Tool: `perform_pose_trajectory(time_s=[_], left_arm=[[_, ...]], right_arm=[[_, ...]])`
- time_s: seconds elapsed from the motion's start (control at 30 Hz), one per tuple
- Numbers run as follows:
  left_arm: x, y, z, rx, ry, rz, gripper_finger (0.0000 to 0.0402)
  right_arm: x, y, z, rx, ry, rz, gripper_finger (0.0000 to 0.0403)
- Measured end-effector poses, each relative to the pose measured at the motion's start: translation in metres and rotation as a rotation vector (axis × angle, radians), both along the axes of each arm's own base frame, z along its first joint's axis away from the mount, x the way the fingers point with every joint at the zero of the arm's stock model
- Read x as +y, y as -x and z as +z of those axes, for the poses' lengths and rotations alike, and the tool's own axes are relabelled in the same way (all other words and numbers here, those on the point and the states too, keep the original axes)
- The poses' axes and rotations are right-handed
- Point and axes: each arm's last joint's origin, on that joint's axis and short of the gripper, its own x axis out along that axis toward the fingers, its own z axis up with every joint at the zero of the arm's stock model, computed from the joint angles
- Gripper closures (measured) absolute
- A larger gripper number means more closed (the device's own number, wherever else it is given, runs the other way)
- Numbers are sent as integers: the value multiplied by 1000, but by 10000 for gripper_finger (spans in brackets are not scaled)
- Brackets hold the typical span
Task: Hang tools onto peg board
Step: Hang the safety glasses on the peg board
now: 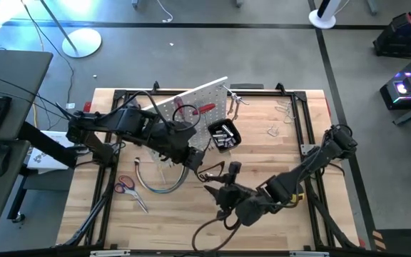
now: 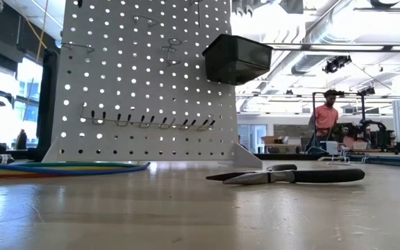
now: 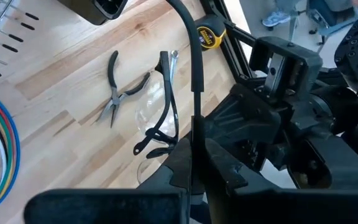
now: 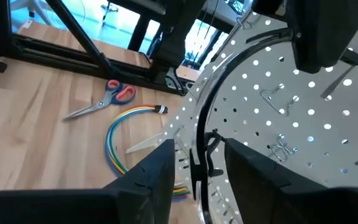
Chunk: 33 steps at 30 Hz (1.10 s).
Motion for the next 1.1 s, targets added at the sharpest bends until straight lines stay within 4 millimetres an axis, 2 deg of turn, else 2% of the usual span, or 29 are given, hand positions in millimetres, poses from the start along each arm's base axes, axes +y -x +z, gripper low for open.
perform_pose_trajectory(time_s=[0.53,0.63,0.87,1.0,1.1], left_arm=[[0,-1,1,-8,12,-1,389],[0,-1,1,-9,8,-5,389],[0,-1,1,-10,0,-11,388],[0,-1,1,-12,-6,-15,387],[0,-1,1,-11,0,-2,378]], right_arm=[[-16,-10,-2,18,-49,-1,273],[-15,-9,-1,13,-43,-8,291],[-9,-6,-1,12,-43,9,374],[-7,-6,0,-1,-56,11,378],[-7,-6,1,-16,-76,6,367]])
